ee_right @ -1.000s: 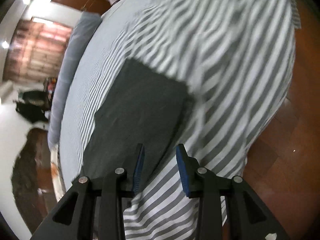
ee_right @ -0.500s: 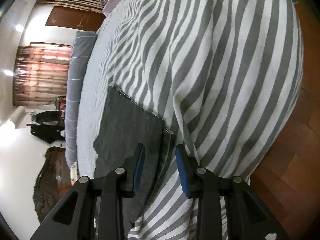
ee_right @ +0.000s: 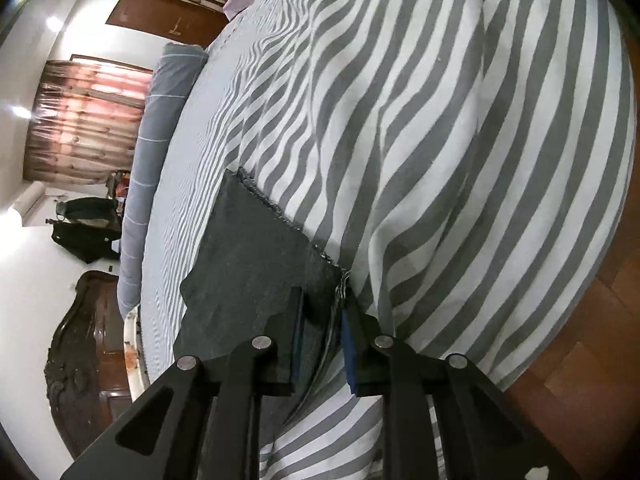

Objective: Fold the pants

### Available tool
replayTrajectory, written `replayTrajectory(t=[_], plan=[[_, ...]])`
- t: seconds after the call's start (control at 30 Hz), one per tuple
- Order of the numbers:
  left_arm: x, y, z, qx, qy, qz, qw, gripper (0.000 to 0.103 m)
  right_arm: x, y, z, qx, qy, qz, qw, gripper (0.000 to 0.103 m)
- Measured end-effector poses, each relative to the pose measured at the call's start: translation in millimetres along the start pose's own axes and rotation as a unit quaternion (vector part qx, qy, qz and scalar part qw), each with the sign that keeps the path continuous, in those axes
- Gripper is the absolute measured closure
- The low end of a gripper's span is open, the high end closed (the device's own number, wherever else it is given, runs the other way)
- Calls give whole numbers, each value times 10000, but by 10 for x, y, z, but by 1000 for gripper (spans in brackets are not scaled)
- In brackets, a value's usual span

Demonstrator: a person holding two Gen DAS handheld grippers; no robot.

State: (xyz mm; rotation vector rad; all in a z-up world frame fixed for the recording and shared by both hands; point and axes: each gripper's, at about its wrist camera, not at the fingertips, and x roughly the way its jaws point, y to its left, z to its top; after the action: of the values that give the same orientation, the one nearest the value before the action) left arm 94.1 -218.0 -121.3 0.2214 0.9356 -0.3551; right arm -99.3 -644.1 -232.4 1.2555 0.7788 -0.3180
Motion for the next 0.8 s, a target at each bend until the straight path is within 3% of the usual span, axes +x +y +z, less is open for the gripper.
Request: replayTrajectory(t=[0.1,0.17,0.3,0.4,0.5,0.63,0.8], plan=[[21,-136,-31,123,29,-108,9999,48,-11,-51,-23,83,-61,82,9999,86],[30,-235,-52,241,16,-153,9996,48,-43,-65,-37,116,-96,99,9998,94],[69,-472,-103,584,-88,-275,9979,48,-200,51,-61,-21,-157,213,9996,96],[162,-599,-133,800,-62,-372,9961,48,-290,250,-50,-173,-166,345,9991,96],[451,-650,-209,932,407,-269,9944,49,-375,537,-80,-426,-120,527,9976,97],[442,-654,-245,1089,257,-304,9933,48,-439,1029,-186,-881,16,795,9929,97],[312,-293,-124,423,370,-969,9937,48,-344,1673,-438,-1438,352,1001,9839,97]])
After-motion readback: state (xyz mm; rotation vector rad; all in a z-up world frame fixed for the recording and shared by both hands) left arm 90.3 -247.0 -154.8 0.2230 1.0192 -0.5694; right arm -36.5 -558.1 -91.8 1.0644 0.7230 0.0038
